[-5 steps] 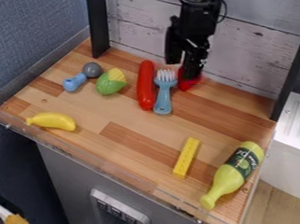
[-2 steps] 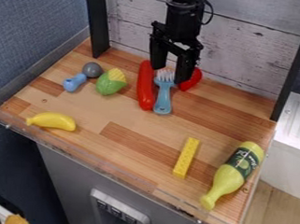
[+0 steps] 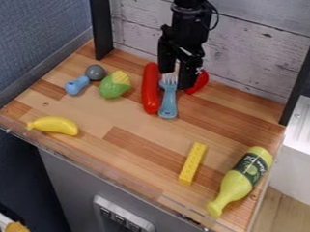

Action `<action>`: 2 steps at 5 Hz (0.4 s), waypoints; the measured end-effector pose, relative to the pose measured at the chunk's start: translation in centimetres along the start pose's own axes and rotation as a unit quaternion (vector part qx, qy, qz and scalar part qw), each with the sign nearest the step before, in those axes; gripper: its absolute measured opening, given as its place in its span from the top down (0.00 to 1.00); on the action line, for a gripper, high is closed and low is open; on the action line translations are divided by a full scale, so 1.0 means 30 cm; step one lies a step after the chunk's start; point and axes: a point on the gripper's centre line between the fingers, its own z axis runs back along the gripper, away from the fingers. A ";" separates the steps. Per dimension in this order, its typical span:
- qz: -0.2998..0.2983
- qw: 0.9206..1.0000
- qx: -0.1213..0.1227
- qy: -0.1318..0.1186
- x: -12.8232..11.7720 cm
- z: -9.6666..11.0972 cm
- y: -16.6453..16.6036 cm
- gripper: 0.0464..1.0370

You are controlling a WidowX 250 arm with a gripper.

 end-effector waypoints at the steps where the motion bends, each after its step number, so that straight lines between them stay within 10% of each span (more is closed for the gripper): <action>1: -0.043 0.999 -0.002 -0.001 0.004 -0.039 -0.036 0.04; 2: -0.046 0.999 -0.005 0.004 -0.010 -0.076 -0.059 0.04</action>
